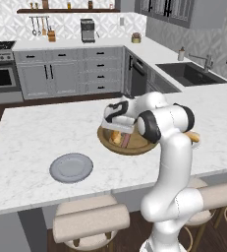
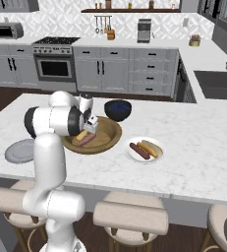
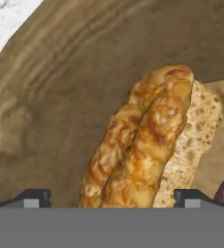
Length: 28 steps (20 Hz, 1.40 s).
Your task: Place one bun and one sausage from the bowl on each plate.
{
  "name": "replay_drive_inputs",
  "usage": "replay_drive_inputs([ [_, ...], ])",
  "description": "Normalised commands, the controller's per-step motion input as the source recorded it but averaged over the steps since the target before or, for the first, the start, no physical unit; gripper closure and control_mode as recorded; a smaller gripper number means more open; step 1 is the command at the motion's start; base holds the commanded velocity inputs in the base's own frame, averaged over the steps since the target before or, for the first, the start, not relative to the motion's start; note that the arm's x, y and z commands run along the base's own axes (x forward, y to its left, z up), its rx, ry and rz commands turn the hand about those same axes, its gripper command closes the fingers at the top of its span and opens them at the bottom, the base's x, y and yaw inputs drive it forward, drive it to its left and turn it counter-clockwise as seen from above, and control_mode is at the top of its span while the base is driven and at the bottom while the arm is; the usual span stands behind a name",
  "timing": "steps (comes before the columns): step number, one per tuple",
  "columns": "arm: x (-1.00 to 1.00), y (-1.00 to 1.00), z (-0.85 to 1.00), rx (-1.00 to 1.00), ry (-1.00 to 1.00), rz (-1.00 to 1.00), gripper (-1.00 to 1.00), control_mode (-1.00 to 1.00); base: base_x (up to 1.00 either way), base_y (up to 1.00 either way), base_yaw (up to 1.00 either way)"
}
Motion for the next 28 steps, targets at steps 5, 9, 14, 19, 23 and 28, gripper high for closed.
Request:
replay_drive_inputs([
  [5, 0.0, 0.01, -0.28, 0.01, -0.08, -0.05, -1.0, -1.0, 0.0, 0.0, 0.0],
  [9, 0.0, 0.0, -0.22, 0.01, 0.02, -0.05, 1.0, -1.0, 0.0, 0.0, 0.0],
  [14, -0.02, 0.0, -0.21, 0.01, 0.07, -0.06, 1.0, -1.0, 0.0, 0.0, 0.0],
  [19, -0.01, 0.03, -0.03, 0.0, 0.06, -0.02, 1.0, -1.0, 0.0, 0.0, 0.0],
  [23, -0.03, 0.01, 0.0, 0.0, 0.0, -0.04, 1.0, -1.0, 0.0, 0.0, 0.0],
  [28, -0.41, 0.28, 0.57, -0.07, -0.01, -0.01, 1.0, -1.0, 0.0, 0.0, 0.0],
])
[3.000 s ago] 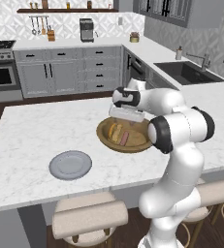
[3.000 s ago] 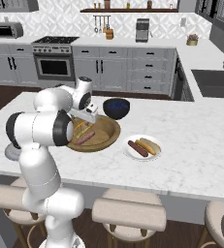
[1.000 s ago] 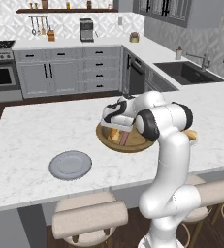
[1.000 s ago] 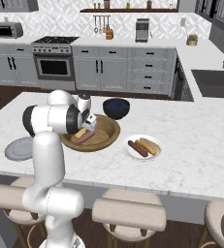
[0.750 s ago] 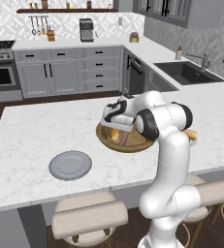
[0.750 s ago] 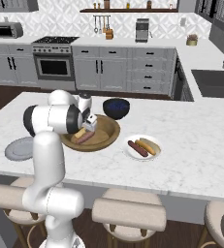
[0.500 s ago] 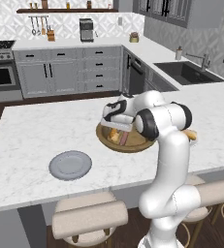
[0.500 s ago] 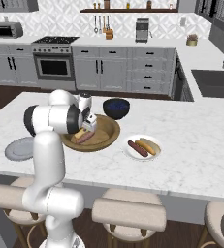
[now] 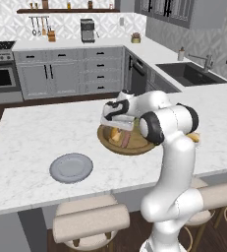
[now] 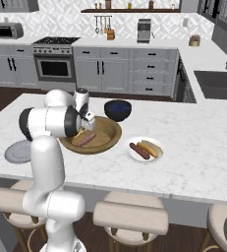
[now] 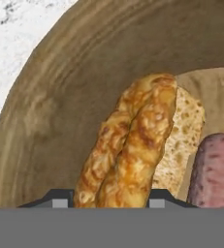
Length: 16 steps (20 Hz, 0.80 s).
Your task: Place one bun and one sausage from the bowl on each plate.
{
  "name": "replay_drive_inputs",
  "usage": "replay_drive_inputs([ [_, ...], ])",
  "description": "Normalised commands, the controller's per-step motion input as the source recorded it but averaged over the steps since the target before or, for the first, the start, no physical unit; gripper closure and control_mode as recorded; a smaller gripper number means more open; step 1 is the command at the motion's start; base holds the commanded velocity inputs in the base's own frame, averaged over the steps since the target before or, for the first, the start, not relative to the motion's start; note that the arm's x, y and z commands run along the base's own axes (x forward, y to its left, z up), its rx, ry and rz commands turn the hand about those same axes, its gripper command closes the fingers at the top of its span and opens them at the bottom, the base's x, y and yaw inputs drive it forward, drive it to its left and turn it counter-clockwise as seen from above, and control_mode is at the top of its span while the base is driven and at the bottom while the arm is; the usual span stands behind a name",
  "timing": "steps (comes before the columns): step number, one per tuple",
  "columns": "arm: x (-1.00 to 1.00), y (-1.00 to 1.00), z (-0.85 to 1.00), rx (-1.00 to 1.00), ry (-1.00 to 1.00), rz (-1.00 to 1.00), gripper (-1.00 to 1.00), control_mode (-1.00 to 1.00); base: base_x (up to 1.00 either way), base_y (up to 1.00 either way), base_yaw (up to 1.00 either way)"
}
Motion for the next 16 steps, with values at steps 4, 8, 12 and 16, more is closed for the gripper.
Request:
replay_drive_inputs([
  [4, -0.77, 0.54, 0.98, -0.12, -0.05, 0.09, 1.0, -1.0, 0.0, 0.0, 0.0],
  [8, -0.83, 0.79, 0.98, -0.13, -0.03, 0.13, 1.0, -1.0, 0.0, 0.0, 0.0],
  [12, -0.85, 1.0, 0.63, -0.06, -0.03, 0.06, 1.0, -1.0, 0.0, 0.0, 0.0],
  [16, -0.79, 1.0, 0.32, -0.07, -0.01, 0.1, 1.0, -1.0, 0.0, 0.0, 0.0],
])
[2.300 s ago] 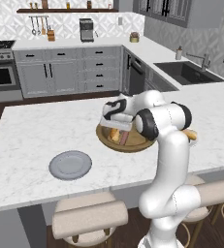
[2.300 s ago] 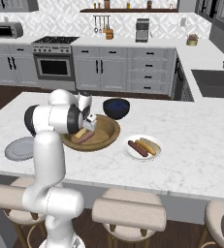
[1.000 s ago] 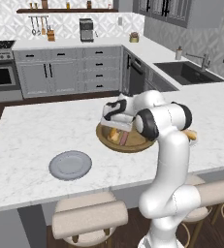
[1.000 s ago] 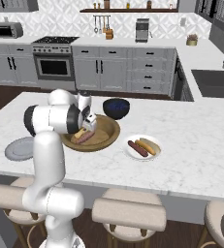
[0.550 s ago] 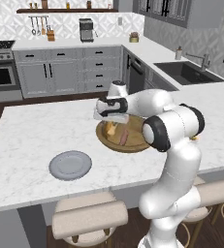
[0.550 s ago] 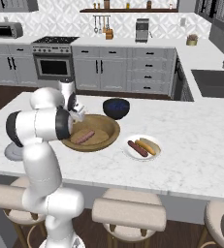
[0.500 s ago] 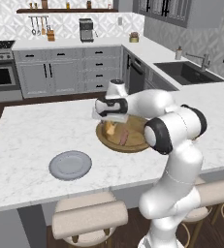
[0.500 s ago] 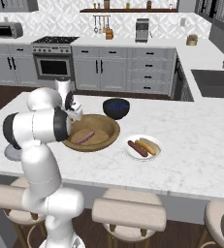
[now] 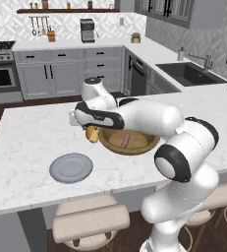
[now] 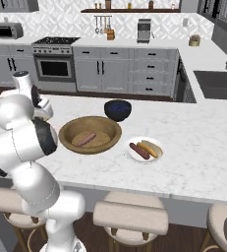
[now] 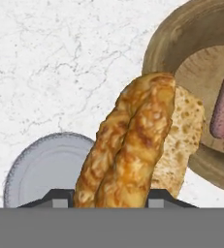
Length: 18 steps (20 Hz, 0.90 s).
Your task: Place one bun and one sausage from the bowl on each plate.
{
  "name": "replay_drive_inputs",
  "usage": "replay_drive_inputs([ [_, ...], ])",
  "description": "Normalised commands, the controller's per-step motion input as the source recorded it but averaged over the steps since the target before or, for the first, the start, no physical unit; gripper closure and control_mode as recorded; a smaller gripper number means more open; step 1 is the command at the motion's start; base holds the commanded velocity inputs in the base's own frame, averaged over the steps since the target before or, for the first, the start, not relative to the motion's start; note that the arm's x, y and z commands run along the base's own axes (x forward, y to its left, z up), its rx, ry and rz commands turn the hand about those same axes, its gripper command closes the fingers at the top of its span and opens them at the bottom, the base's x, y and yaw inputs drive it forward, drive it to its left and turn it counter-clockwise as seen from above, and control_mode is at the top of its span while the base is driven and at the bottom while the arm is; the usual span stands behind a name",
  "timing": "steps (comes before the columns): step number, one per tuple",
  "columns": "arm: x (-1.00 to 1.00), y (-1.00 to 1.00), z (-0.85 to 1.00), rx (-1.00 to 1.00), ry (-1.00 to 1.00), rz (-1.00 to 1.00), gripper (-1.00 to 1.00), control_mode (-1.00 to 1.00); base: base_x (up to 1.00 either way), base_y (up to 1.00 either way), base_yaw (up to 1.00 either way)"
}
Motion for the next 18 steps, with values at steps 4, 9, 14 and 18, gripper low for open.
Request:
replay_drive_inputs([
  [4, -0.75, 1.0, -0.06, -0.08, 0.0, 0.18, 1.0, -1.0, 0.0, 0.0, 0.0],
  [9, -0.52, 0.99, -0.36, 0.0, 0.06, 0.17, 1.0, -1.0, 0.0, 0.0, 0.0],
  [14, -0.09, 0.87, -0.5, -0.01, 0.22, 0.2, 1.0, -1.0, 0.0, 0.0, 0.0],
  [18, 0.24, 0.2, -0.84, -0.01, 0.31, 0.05, 1.0, -1.0, 0.0, 0.0, 0.0],
])
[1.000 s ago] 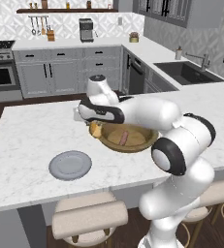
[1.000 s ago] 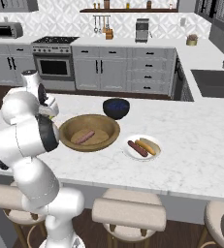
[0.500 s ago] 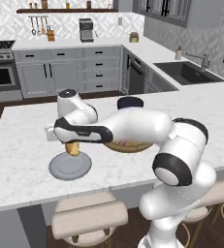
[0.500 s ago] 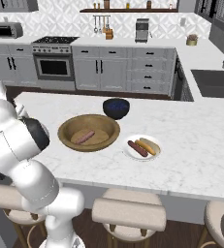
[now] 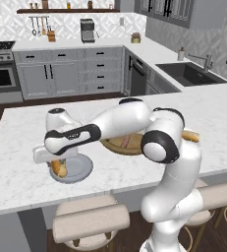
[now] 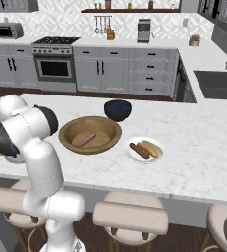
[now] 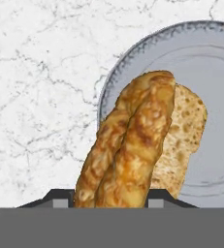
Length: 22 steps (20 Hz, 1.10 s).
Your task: Place one bun and one sausage from the bowl on each plate.
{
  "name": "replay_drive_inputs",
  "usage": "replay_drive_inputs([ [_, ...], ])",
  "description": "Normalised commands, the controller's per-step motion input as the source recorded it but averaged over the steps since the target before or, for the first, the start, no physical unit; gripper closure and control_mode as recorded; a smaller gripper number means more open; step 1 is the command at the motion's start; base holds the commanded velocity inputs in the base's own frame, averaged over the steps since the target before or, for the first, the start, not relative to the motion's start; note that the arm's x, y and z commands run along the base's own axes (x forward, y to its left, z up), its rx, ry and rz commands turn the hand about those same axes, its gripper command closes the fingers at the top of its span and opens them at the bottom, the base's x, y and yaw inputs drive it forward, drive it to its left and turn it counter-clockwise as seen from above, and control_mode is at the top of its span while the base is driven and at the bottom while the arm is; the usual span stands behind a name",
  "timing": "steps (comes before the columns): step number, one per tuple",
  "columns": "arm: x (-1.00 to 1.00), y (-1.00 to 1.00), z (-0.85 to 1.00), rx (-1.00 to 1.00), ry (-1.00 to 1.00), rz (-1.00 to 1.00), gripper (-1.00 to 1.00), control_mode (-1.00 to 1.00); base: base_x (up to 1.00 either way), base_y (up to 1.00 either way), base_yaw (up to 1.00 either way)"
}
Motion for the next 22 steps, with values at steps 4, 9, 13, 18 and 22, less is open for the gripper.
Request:
replay_drive_inputs([
  [4, 0.26, 0.0, -0.39, 0.0, 0.01, -0.01, 1.0, -1.0, 0.0, 0.0, 0.0],
  [9, 0.18, 0.04, -0.06, -0.06, 0.0, -0.06, 1.0, -1.0, 0.0, 0.0, 0.0],
  [13, 0.26, 0.0, -0.19, -0.07, 0.0, -0.1, 1.0, -1.0, 0.0, 0.0, 0.0],
  [18, 0.0, 0.0, -0.31, -0.07, 0.0, -0.1, 1.0, -1.0, 0.0, 0.0, 0.0],
  [22, 0.04, 0.0, -0.1, -0.02, 0.0, -0.02, 1.0, -1.0, 0.0, 0.0, 0.0],
])
